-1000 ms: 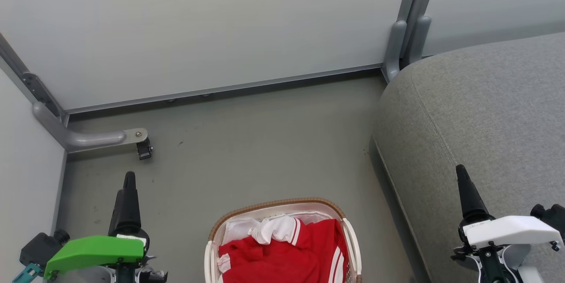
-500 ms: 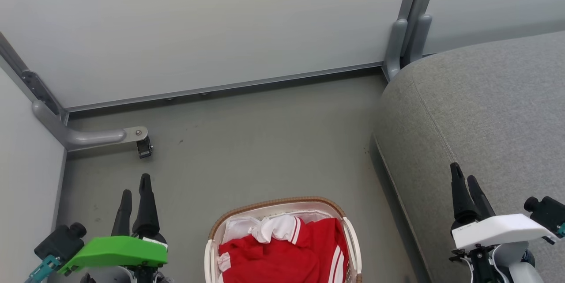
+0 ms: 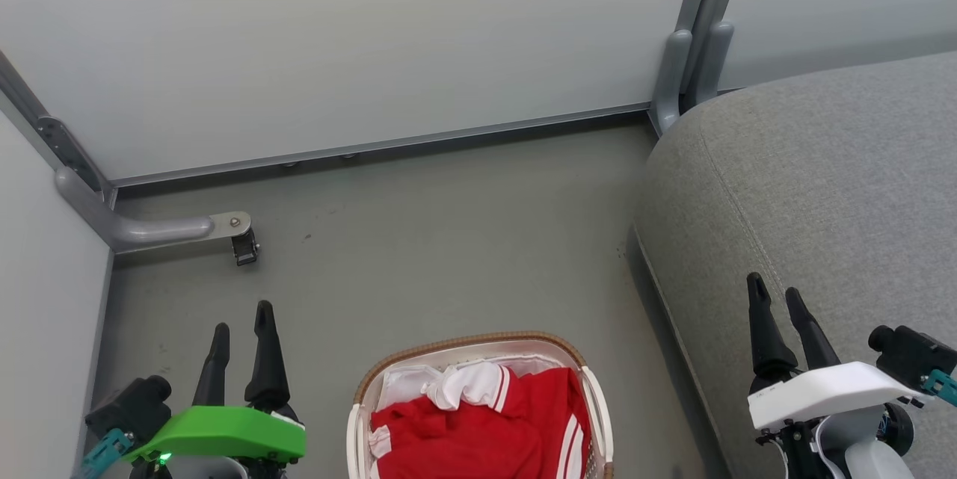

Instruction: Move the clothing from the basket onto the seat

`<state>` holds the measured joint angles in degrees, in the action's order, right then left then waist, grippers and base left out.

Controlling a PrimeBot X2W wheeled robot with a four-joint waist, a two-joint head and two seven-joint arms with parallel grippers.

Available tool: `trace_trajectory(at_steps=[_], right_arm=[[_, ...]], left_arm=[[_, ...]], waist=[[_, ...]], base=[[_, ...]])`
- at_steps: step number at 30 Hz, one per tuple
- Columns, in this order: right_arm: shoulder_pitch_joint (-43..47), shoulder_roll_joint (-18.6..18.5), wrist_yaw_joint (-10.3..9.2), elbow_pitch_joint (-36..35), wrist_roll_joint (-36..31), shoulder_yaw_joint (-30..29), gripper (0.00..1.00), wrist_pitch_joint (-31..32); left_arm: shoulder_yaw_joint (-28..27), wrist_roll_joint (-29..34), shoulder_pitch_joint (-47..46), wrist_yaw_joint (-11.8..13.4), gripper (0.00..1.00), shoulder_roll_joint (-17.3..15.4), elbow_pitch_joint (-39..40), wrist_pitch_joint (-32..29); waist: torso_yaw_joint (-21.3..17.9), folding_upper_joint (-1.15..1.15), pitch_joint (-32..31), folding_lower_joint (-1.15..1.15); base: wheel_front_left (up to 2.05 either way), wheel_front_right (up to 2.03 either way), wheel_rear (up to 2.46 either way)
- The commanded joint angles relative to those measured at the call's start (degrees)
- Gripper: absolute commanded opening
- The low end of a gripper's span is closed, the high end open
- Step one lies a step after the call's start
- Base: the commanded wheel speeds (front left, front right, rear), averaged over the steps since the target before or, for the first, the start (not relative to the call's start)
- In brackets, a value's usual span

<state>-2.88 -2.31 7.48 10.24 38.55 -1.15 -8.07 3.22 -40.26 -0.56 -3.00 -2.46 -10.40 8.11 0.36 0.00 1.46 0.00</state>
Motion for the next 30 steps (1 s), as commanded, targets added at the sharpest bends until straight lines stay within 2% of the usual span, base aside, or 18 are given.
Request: trace_trajectory(at_steps=[1,30], right_arm=[[0.4,-0.4,0.01,-0.6,-1.9,0.2,1.0,-0.6],[0.9,-0.6,0.02,-0.3,-16.2,2.2,1.0,-4.4]], left_arm=[[0.2,1.8,0.3,0.3,1.0,-0.4,0.3,0.5],[2.8,14.4,1.5,1.5,1.0,-0.5,-1.8,4.3]], waist=[[0.0,0.0,0.0,0.0],[0.4,0.0,0.2,0.0]], base=[[0.0,0.0,0.0],[0.0,0.0,0.0]])
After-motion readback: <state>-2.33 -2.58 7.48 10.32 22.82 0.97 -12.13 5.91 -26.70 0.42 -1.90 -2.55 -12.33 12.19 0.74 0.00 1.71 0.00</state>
